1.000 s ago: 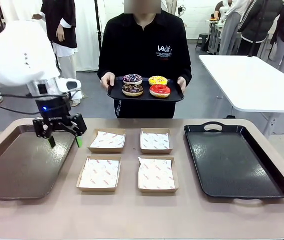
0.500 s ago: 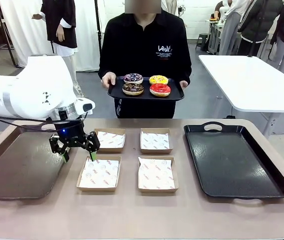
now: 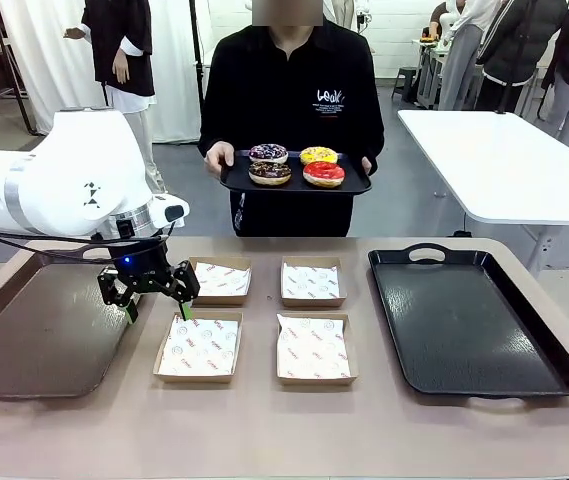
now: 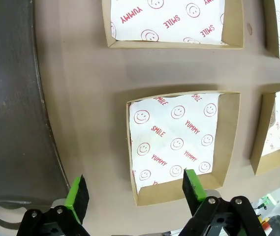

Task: Individually package the donuts and arrange them on the tray.
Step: Pick up one Paper togo box.

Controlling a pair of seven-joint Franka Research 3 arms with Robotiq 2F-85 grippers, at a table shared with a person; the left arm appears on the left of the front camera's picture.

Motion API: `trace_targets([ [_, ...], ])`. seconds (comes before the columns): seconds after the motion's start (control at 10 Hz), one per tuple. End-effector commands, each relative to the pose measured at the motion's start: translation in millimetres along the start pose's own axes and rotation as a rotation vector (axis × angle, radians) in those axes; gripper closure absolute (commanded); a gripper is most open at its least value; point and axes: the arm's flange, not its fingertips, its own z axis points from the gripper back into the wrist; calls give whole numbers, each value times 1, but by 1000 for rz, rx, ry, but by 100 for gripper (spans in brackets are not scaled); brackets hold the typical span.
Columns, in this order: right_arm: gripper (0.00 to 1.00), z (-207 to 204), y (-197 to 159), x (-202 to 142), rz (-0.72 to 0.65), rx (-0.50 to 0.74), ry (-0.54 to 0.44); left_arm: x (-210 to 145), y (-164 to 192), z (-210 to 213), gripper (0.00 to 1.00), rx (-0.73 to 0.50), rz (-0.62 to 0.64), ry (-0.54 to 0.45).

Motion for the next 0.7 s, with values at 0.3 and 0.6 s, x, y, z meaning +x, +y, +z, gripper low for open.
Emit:
trace_targets([
  [0.3,0,1,1,0,3,8,-6,7,-9,-19,0,74,-17,-4],
  [0.6,0,1,1,0,3,8,-6,3,-15,-41,0,119,-59,-28],
])
